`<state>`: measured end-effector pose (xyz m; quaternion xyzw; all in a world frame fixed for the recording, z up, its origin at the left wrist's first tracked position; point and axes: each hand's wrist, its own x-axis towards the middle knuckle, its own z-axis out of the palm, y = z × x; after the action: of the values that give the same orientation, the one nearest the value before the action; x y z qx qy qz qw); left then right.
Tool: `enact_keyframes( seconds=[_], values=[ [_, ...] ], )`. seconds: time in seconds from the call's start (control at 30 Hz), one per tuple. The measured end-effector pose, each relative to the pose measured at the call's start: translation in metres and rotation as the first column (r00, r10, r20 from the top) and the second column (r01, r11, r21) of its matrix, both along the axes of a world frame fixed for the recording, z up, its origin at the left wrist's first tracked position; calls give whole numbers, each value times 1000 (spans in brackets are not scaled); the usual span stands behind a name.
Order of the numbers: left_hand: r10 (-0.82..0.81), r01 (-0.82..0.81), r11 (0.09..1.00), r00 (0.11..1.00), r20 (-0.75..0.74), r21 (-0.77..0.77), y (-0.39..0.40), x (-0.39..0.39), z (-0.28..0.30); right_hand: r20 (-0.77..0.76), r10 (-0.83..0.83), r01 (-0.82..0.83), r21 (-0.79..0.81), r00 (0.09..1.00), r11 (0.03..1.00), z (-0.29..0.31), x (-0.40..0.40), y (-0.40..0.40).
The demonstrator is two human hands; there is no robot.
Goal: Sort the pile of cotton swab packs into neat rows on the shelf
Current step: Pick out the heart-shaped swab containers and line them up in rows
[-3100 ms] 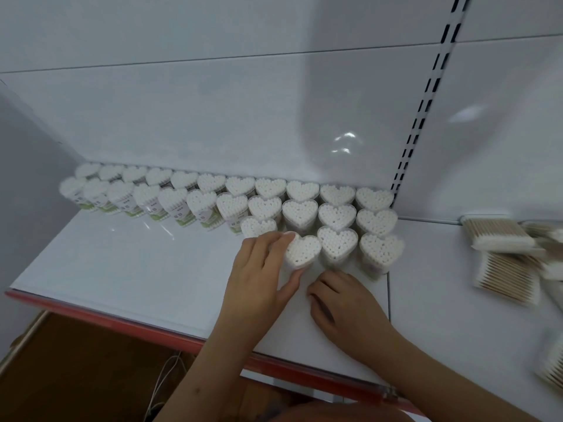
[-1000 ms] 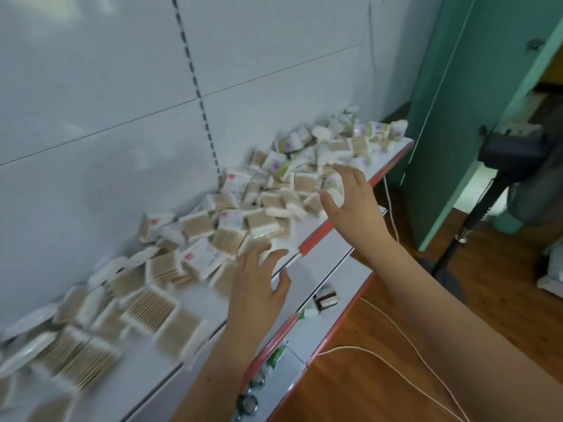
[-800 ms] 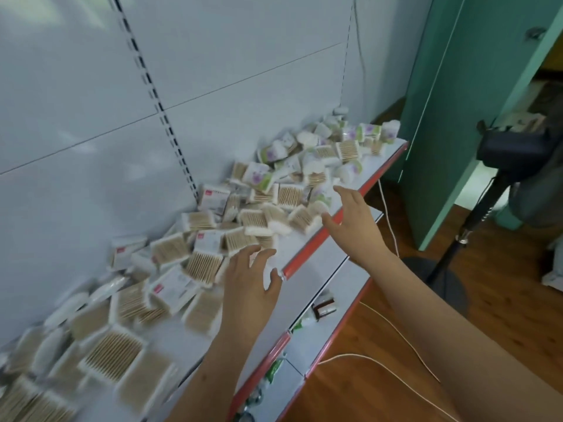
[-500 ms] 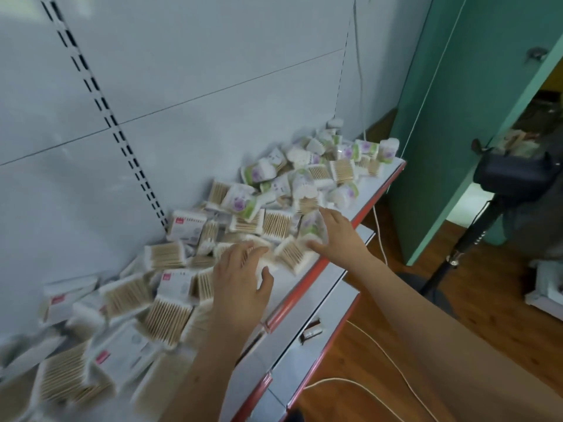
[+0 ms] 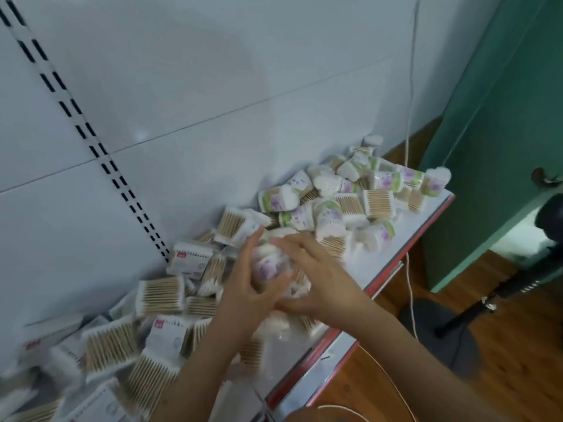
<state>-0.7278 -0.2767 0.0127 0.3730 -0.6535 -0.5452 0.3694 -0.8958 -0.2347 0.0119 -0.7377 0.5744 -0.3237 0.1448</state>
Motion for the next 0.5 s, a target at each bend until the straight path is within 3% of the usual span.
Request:
enact_keyframes(
  seconds=[0.1,0.2,0.33,0.43,0.5],
  values=[
    [202,-202,979,979,15,-35,-4,19,-5,-106,107,-102,50,989,994,3,4,-22],
    [407,-394,910,909,95,-130,3,36,-17,-166,77,-74,23,983,997,-2,-4,-48],
    [464,-415,879,859,216,-237,16,29,-27,-392,233,-222,74,890,972,-19,-11,-88],
    [527,-426,842,782,334,-331,19,20,-35,-380,288,-289,57,879,956,-20,-14,-110],
    [578,-491,812,751,319,-316,20,15,-38,-348,281,-294,16,894,956,-17,-15,-116]
  ],
)
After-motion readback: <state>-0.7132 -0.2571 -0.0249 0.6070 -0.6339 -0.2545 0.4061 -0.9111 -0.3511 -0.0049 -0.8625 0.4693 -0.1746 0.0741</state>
